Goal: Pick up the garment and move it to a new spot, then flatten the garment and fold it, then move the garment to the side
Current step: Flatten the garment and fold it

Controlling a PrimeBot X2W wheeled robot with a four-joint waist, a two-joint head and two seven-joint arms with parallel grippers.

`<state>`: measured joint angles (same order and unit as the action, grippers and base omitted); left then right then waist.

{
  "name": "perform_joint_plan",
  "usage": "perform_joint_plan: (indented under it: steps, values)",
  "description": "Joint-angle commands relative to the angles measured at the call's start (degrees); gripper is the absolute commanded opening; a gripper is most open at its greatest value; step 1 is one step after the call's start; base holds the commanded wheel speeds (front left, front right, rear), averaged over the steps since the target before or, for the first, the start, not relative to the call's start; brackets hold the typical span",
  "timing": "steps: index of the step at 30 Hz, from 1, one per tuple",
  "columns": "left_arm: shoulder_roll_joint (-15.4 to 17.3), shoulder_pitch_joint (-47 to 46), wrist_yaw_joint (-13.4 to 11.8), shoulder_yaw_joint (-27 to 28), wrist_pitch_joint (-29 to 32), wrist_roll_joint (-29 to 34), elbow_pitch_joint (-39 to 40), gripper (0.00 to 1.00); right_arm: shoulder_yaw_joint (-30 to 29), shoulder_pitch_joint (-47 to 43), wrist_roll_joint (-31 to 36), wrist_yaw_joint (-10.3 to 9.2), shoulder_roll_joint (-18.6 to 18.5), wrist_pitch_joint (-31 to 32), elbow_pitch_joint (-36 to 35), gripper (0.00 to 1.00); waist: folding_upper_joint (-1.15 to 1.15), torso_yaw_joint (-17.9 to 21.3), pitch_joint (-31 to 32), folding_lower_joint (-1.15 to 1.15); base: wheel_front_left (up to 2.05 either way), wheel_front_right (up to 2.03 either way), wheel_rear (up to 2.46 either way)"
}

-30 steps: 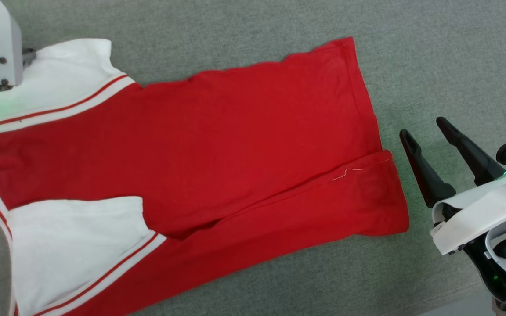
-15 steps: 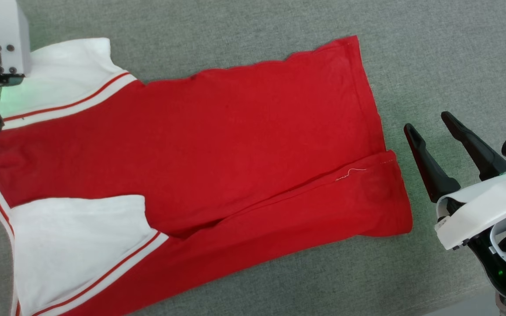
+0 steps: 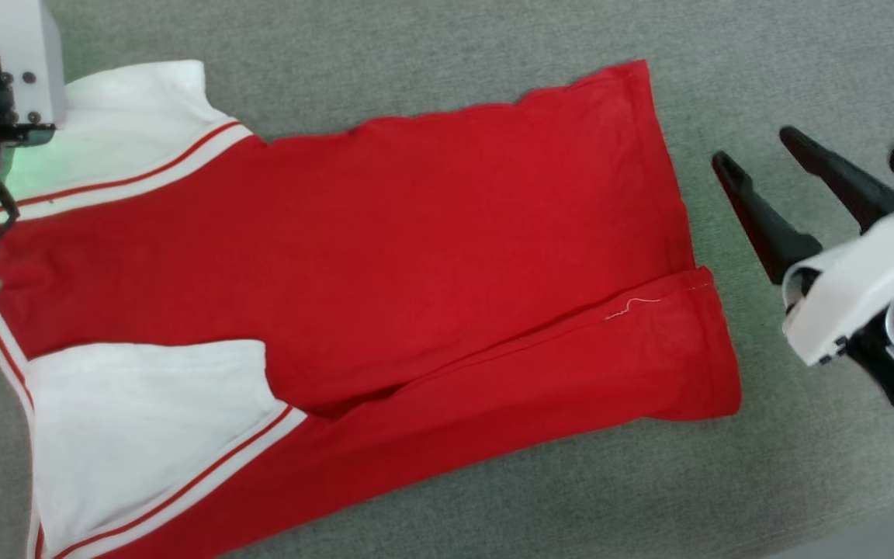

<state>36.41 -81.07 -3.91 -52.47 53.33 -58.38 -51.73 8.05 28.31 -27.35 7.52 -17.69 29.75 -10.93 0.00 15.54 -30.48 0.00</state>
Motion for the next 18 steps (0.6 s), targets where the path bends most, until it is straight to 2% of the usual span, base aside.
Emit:
perform_joint_plan:
  steps: [1,13,18]
  values:
    - [-1.0,3.6,-0.2,-1.2,0.9,-0.5,-1.4,0.00,0.5,0.7,0.1,-0.06,-0.3,0.5,0.3,1.00,0.00,-0.2,-0.1,0.00,0.00,0.00,0.00]
    - [-1.9,2.5,0.5,-0.7,-1.6,-0.5,-2.0,0.00,2.4,5.4,-0.8,-0.06,-1.1,3.1,2.8,1.00,0.00,-0.9,-0.4,0.00,0.00,0.00,0.00]
    - [-2.2,2.1,0.9,-1.0,-1.7,-0.4,-2.4,0.00,3.1,7.9,-1.8,-0.06,-1.5,6.4,4.2,1.00,0.00,-1.0,-0.5,0.00,0.00,0.00,0.00]
